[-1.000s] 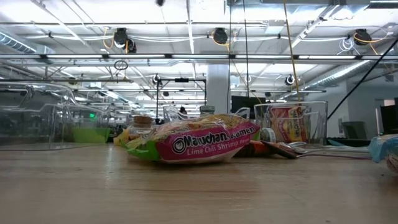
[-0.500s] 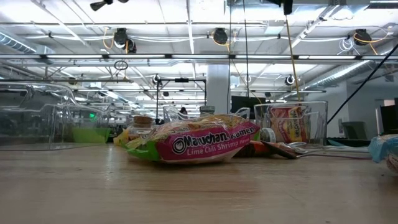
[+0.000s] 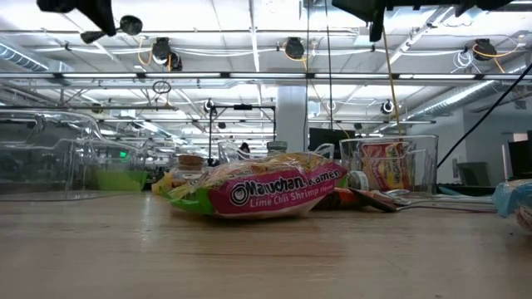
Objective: Pick & Place Food Item
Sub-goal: Put the black spoon into the left transparent bin, then put the yellow noodle pack into the right transparent bin
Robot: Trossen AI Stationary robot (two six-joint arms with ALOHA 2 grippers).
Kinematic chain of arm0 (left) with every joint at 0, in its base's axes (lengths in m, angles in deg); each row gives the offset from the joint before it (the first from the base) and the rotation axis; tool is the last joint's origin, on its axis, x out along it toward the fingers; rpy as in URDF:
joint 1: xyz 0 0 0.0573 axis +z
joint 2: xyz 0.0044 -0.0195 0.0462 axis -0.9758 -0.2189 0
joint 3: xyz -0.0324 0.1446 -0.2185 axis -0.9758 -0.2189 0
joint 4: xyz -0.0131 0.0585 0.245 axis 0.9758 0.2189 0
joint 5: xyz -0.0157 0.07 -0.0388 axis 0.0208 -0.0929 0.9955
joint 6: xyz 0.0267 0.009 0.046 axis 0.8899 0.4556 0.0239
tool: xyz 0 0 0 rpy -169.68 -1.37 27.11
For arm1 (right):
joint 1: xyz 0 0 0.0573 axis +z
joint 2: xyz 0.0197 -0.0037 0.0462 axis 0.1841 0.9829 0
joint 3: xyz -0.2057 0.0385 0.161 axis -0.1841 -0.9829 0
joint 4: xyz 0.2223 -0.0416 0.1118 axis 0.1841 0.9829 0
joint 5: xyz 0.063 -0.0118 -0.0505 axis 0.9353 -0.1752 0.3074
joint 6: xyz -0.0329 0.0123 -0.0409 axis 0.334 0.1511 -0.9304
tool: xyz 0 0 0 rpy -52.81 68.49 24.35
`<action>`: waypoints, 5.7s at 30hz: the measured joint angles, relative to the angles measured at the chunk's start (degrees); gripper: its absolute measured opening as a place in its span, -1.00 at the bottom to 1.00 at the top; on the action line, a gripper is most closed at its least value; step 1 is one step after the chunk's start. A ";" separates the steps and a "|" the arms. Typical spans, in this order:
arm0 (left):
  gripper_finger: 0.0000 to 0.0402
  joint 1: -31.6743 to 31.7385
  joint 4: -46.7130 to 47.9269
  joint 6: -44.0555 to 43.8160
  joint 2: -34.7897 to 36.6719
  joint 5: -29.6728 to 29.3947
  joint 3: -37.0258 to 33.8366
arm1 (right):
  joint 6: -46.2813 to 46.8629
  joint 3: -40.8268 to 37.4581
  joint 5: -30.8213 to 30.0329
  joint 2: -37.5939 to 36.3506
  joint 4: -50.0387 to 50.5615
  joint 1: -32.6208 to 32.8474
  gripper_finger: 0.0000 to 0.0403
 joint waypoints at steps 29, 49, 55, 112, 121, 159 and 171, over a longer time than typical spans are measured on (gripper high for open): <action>-0.98 -10.54 -22.67 -21.66 2.41 8.01 -36.76 | 0.15 0.00 -0.09 0.03 3.88 0.00 -0.09; -0.98 1.85 -31.71 -16.91 -2.13 14.25 -42.08 | -0.01 0.00 -0.11 1.41 4.03 -0.01 -0.13; -0.98 3.65 -33.13 -15.54 -7.71 17.35 -42.07 | 0.16 0.00 -0.09 2.21 4.06 0.00 -0.15; -0.77 6.22 -36.06 -14.34 -19.41 19.45 -42.02 | -0.90 -0.02 -0.13 2.19 6.97 -0.01 -0.15; -0.77 6.22 -35.68 -14.34 -16.41 21.11 -42.02 | -0.55 -0.02 -0.11 2.19 6.97 -0.02 -0.15; -0.77 -5.64 -85.17 16.67 0.79 15.25 -30.51 | 3.85 -0.02 -0.15 2.21 7.04 0.00 -0.15; -0.77 -18.39 -95.26 6.16 -17.02 24.58 -30.53 | 3.98 -0.02 -0.13 2.48 9.55 0.00 -0.15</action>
